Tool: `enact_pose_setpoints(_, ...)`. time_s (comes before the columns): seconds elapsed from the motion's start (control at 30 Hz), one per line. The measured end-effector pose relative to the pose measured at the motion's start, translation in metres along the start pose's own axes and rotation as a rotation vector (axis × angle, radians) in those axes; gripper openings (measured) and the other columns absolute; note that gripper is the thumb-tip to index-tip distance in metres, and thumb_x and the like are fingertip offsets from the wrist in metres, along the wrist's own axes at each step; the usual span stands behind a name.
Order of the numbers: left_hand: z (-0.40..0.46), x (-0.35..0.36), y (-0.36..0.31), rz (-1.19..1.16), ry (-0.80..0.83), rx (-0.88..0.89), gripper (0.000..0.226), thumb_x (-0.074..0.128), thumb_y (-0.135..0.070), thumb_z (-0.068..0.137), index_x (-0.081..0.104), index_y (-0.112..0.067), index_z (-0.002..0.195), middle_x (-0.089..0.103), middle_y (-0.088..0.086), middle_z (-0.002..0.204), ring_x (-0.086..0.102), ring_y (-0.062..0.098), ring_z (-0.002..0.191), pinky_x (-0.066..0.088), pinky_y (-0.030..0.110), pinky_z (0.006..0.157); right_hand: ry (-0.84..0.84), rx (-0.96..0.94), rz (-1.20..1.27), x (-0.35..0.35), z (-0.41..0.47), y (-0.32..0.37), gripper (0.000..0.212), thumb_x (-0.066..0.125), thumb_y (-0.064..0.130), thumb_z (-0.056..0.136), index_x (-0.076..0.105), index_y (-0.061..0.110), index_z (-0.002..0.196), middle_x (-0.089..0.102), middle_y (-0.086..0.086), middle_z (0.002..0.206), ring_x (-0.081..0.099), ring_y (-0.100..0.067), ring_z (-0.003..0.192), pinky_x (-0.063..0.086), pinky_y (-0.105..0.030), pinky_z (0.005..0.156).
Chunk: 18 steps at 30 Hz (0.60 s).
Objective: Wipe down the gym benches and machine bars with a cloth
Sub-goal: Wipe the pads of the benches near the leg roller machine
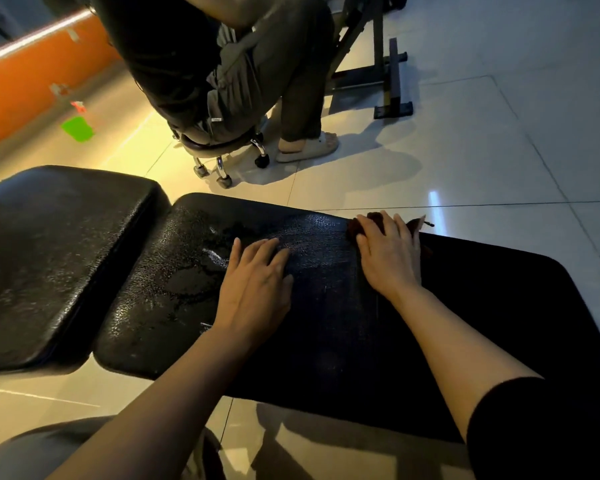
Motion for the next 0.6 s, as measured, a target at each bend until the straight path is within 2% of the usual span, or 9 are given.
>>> enact_pose_setpoints(0.07,-0.012,-0.005,0.010,0.016,0.000,-0.018,0.045,0.055,-0.029,0.093,0.052,-0.014,0.136,0.048,0.005,0.143,0.038,0.024,0.135,0.007,0.046,0.119,0.013,-0.018,0.027,0.000,-0.001,0.024,0.045,0.029,0.037,0.104,0.034,0.028,0.149,0.026,-0.013,0.158,0.012,-0.032,0.148,-0.002,-0.054,0.120)
enact_pose_setpoints(0.23,-0.042,-0.017,0.030,0.038,-0.018,-0.070,0.046,0.059,-0.028,0.091,0.055,-0.013,0.134,0.050,0.007,0.142,0.041,0.025,0.134,0.009,0.045,0.118,0.111,-0.346,0.080,0.016,-0.020,0.141,0.047,0.030,0.037,0.105,0.025,0.032,0.151,0.014,-0.009,0.162,0.005,-0.028,0.150,0.003,-0.052,0.119)
enact_pose_setpoints(0.37,-0.056,-0.021,0.035,0.040,-0.009,-0.074,0.048,0.058,-0.027,0.091,0.052,-0.013,0.137,0.048,0.008,0.143,0.039,0.025,0.136,0.008,0.047,0.118,0.151,-0.432,0.094,0.017,-0.034,0.155,0.047,0.031,0.036,0.105,0.024,0.037,0.151,0.008,-0.003,0.164,0.000,-0.024,0.150,0.003,-0.051,0.119)
enact_pose_setpoints(0.47,-0.060,-0.022,0.031,0.024,-0.002,-0.050,0.049,0.056,-0.030,0.093,0.049,-0.015,0.139,0.045,0.007,0.146,0.035,0.024,0.138,0.003,0.045,0.118,0.154,-0.362,0.102,0.011,-0.039,0.118,0.046,0.032,0.037,0.104,0.026,0.039,0.150,0.011,0.000,0.163,0.001,-0.024,0.150,0.002,-0.053,0.118)
enact_pose_setpoints(0.53,-0.063,-0.024,0.027,0.012,0.003,-0.038,0.050,0.052,-0.032,0.095,0.045,-0.017,0.142,0.039,0.005,0.150,0.029,0.022,0.141,-0.001,0.043,0.119,0.124,-0.221,0.072,0.006,-0.041,0.079,0.045,0.030,0.040,0.104,0.026,0.041,0.149,0.011,0.002,0.163,0.001,-0.023,0.150,-0.004,-0.056,0.118)
enact_pose_setpoints(0.6,-0.068,-0.026,0.022,0.001,0.002,-0.028,0.051,0.047,-0.034,0.097,0.040,-0.020,0.145,0.033,0.003,0.154,0.023,0.020,0.143,-0.004,0.042,0.120,0.120,-0.087,0.059,0.002,-0.044,0.048,0.045,0.028,0.041,0.104,0.026,0.040,0.150,0.011,0.002,0.163,0.001,-0.023,0.150,-0.003,-0.057,0.119)
Point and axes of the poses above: each hand's wrist, its own z-axis towards the middle knuckle, its own x-axis out of the palm, y = z × x, the point moved 7 cm from there along z, towards the middle knuckle
